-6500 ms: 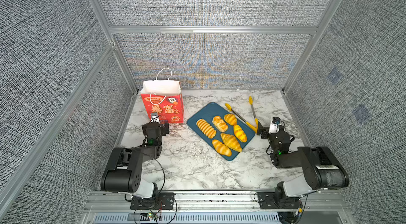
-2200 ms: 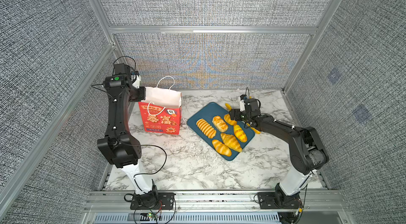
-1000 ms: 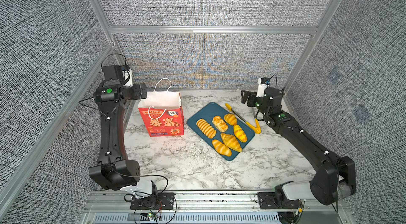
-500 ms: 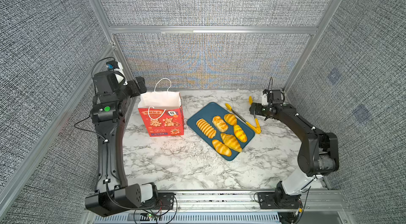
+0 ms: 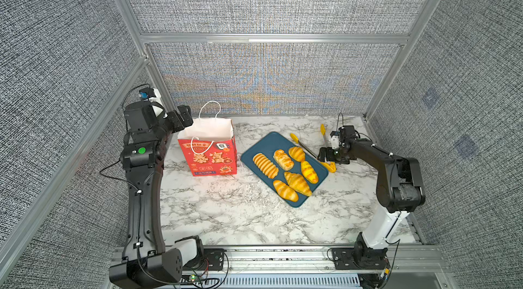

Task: Pack bread into a paper bag
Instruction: Pick up the clamp from the center of the board.

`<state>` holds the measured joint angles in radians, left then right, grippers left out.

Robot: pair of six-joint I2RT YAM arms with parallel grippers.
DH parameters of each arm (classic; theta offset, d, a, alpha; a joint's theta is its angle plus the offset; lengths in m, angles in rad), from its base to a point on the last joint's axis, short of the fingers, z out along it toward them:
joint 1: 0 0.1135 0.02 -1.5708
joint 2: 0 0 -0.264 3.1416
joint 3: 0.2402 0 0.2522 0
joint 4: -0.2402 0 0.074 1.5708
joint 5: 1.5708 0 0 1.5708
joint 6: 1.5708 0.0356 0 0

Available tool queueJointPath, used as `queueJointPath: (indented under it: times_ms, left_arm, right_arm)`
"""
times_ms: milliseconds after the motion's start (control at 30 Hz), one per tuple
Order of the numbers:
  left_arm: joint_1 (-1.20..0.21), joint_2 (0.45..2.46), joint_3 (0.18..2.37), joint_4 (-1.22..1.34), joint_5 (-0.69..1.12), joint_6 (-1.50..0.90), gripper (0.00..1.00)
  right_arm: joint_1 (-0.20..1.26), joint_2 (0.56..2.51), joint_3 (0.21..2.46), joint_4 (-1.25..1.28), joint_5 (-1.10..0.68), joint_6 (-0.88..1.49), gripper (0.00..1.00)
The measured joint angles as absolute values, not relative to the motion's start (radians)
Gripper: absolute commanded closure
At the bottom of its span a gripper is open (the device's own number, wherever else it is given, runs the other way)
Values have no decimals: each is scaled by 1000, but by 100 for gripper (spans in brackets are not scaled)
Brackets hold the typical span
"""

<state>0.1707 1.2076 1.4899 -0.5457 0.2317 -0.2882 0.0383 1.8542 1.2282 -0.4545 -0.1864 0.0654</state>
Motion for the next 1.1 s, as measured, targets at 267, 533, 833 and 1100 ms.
queueJointPath:
  times_ms: [267, 533, 833, 1100]
  left_arm:
    - [166, 1208, 1490, -541, 244, -288, 0]
    - [164, 1215, 1487, -534, 247, -288, 0]
    - [163, 1223, 1483, -528, 253, -288, 0]
    - [160, 1228, 1483, -525, 258, -288, 0]
  right_arm:
    - [47, 1901, 1256, -470, -138, 58, 3]
    - [54, 1933, 1300, -488, -91, 59, 3]
    - [84, 1983, 1349, -490, -39, 70, 2]
    - [103, 2022, 1394, -491, 3, 48, 3]
